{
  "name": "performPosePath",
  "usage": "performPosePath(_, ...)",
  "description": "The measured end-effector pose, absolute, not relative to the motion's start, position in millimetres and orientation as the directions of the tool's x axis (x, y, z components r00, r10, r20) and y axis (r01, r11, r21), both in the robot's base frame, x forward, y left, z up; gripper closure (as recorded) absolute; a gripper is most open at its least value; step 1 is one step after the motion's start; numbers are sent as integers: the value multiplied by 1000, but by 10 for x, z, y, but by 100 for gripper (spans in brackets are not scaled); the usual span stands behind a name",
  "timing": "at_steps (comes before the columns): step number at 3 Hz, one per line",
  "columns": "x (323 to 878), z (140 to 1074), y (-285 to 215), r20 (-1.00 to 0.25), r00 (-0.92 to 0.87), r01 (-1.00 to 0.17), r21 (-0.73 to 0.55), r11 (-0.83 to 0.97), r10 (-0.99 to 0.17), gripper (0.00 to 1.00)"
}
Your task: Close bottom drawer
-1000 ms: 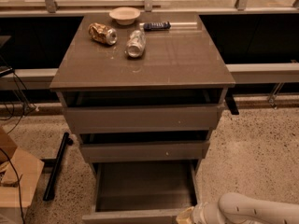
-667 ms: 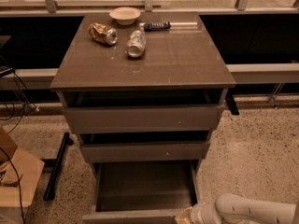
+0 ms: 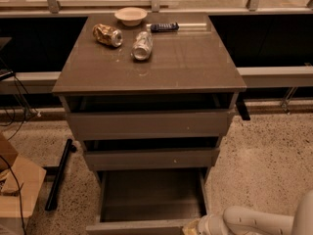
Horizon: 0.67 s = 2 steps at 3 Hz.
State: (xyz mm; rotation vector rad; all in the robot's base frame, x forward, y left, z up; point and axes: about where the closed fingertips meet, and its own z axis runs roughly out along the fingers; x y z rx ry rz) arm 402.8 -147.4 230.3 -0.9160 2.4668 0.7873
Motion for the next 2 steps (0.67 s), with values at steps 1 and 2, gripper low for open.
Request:
performPosePath(1, 4076, 2141, -1456, -516, -727, -669, 385, 636, -453, 100)
performPosePath(2, 4082, 1979, -1429, -496, -746, -652, 406, 641, -444, 100)
